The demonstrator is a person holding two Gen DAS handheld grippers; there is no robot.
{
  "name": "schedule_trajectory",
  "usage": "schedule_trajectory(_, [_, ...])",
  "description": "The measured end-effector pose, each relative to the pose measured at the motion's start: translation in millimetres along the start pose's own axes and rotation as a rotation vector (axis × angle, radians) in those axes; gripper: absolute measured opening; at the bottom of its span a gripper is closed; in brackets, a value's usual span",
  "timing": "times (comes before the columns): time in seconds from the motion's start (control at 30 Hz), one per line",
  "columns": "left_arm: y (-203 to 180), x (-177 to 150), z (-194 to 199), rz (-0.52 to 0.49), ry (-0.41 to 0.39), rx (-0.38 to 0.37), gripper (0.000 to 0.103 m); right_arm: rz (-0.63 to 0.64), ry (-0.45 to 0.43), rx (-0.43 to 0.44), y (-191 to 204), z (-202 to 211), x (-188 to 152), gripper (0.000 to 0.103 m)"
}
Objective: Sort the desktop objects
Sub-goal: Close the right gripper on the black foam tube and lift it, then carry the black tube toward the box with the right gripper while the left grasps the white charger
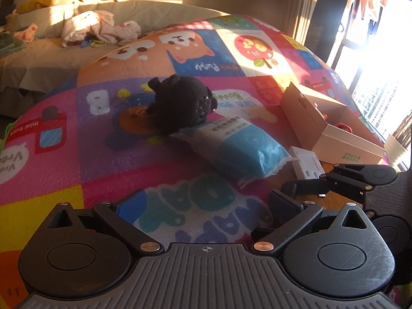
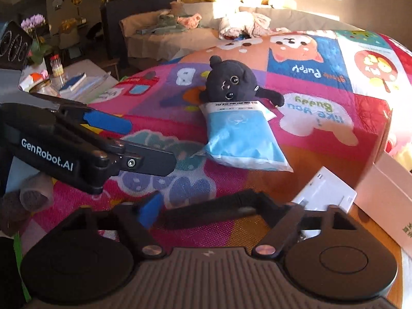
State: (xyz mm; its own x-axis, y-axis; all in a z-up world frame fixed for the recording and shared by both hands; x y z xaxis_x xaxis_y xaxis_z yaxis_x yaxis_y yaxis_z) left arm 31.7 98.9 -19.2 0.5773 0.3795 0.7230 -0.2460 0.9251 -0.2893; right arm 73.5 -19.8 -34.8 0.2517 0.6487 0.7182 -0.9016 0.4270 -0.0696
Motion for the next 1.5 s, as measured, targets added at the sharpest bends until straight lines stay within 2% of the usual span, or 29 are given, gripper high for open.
schedule_trajectory(0.1, [1,0,1,-0.001,-0.001,0.002,0.103,-0.024,-0.006,-0.015,0,13,-4,0.076])
schedule_trajectory(0.23, [-8,-2,0,-0.033,0.01,-0.028,0.103,-0.099,-0.049,-0.068,-13,56,-24,0.076])
schedule_trajectory(0.3, [-21,-5,-1,-0.066,0.022,-0.072,0.103,-0.176,-0.067,-0.142,-32,82,-41,0.076])
schedule_trajectory(0.43, [-70,-10,-10,-0.204,0.048,-0.186,0.103,-0.335,-0.04,-0.377,-81,117,-83,0.076])
schedule_trajectory(0.57, [-126,-15,-28,-0.339,0.066,-0.271,0.103,-0.49,-0.038,-0.497,-125,130,-111,0.076])
schedule_trajectory(0.67, [-154,-19,-44,-0.382,0.079,-0.248,0.103,-0.596,-0.078,-0.54,-144,134,-125,0.078])
schedule_trajectory(0.7, [-159,-20,-49,-0.383,0.087,-0.229,0.103,-0.633,-0.103,-0.534,-148,136,-129,0.082])
schedule_trajectory(0.83, [-163,-23,-61,-0.368,0.12,-0.2,0.103,-0.737,-0.207,-0.517,-148,146,-143,0.09])
schedule_trajectory(0.9, [-164,-25,-66,-0.377,0.137,-0.192,0.103,-0.771,-0.243,-0.549,-147,152,-152,0.097])
schedule_trajectory(0.97, [-167,-27,-67,-0.378,0.149,-0.205,0.103,-0.809,-0.266,-0.571,-150,156,-159,0.098])
schedule_trajectory(1.03, [-175,-31,-63,-0.368,0.169,-0.293,0.103,-0.848,-0.29,-0.568,-155,160,-163,0.099])
schedule_trajectory(1.1, [-187,-38,-53,-0.374,0.215,-0.443,0.103,-0.875,-0.298,-0.567,-158,161,-166,0.099])
schedule_trajectory(1.13, [-193,-41,-48,-0.393,0.218,-0.489,0.103,-0.883,-0.3,-0.564,-158,161,-167,0.099])
schedule_trajectory(1.17, [-196,-42,-44,-0.426,0.199,-0.498,0.103,-0.89,-0.303,-0.567,-159,161,-167,0.1])
schedule_trajectory(1.2, [-198,-43,-42,-0.466,0.164,-0.478,0.103,-0.895,-0.304,-0.571,-160,161,-168,0.101])
schedule_trajectory(1.27, [-196,-40,-48,-0.532,0.099,-0.369,0.103,-0.9,-0.306,-0.57,-161,161,-169,0.103])
schedule_trajectory(1.33, [-189,-33,-62,-0.553,0.079,-0.262,0.103,-0.905,-0.305,-0.569,-161,161,-169,0.103])
schedule_trajectory(1.4, [-183,-25,-73,-0.53,0.084,-0.225,0.103,-0.912,-0.3,-0.563,-161,159,-170,0.103])
schedule_trajectory(1.5, [-181,-16,-92,-0.514,0.106,-0.218,0.103,-0.924,-0.295,-0.557,-163,158,-172,0.103])
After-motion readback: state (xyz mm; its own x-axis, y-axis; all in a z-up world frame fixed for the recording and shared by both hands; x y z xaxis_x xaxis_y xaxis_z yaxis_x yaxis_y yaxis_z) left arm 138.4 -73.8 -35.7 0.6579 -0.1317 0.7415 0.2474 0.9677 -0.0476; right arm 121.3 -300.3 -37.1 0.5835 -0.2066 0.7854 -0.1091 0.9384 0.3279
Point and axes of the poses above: each gripper's, at about its wrist camera, not at the fingertips, and z roughly against the way its jaws point, y to its left, x to its top, the point moved 6 cm from there along -z, roughly the way its jaws point, and after that the axes turned 6 degrees about z, right-handed, at the moved point
